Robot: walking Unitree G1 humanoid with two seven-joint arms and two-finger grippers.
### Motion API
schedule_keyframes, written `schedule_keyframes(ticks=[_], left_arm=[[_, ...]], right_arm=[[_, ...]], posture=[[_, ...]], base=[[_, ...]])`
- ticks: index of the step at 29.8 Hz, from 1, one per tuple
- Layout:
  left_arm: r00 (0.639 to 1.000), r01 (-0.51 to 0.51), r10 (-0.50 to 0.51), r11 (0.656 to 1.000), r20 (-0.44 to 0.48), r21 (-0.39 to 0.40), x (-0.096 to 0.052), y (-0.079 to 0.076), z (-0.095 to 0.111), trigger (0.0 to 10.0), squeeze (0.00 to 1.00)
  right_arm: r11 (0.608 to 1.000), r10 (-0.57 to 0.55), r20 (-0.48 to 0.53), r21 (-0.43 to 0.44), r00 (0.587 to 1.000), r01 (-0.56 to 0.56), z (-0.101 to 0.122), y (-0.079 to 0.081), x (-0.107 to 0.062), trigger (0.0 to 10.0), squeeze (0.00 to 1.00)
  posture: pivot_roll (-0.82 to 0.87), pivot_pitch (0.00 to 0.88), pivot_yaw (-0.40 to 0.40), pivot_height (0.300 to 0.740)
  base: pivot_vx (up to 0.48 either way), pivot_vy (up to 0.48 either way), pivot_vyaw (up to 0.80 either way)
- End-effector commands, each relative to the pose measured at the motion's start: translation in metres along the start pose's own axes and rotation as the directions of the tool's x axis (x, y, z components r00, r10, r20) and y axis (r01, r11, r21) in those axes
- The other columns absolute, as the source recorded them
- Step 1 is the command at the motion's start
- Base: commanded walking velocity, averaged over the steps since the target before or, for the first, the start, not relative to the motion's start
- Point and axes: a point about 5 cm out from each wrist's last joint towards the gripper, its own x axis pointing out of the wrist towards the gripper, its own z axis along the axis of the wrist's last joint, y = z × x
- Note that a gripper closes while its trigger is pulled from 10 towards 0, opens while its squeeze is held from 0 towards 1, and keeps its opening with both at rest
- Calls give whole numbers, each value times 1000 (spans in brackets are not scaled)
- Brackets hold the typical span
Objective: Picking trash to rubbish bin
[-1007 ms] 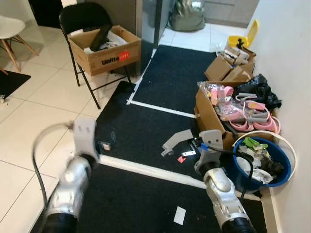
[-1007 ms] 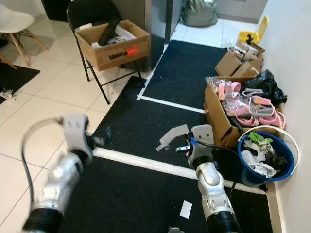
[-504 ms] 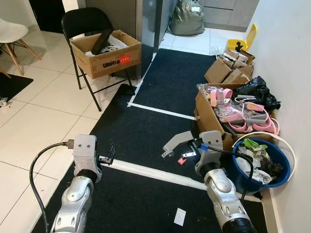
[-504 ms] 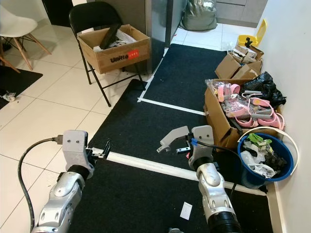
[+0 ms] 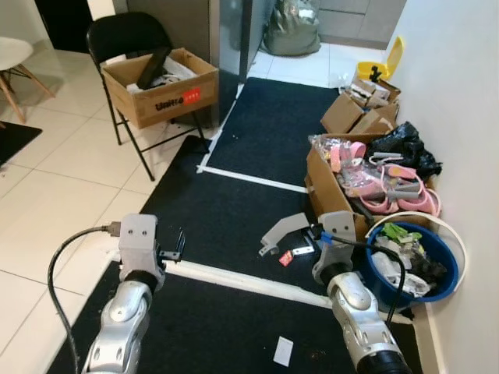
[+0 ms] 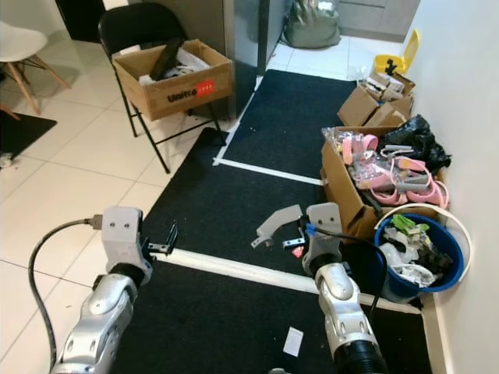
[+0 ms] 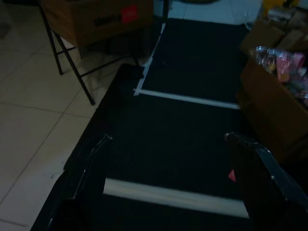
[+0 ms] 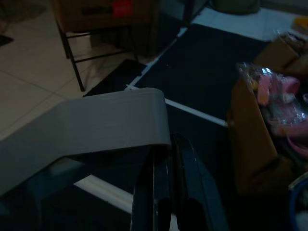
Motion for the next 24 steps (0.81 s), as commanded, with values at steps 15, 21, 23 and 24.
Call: schedule_keyframes(ticks=[15,21,23,24], left_arm=[[999,-33,33,999,-16,23,-2,7,-1,10000,0],[999,-32,33,999,-9,26,-1,8,0,10000,0],[999,-33,33,999,-8,27,-1,9,1,10000,0],[999,-33,33,999,-5,29,-1,10,2,10000,0]], right_arm=[[999,24,-33,28,999,-23,-5,8,3,10000,0],[999,25,-36,27,999,-24,-6,8,2,10000,0],[999,24,-37,27,999,-23,-6,7,2,10000,0],[999,22,-40,26,999,-21,-6,7,3,10000,0]], posture=[[45,119,-34,740],[47,111,-36,740],[47,111,-36,740],[47,111,-36,740]], base=[[362,0,-80],[386,0,-780],[382,0,0],[382,0,0]])
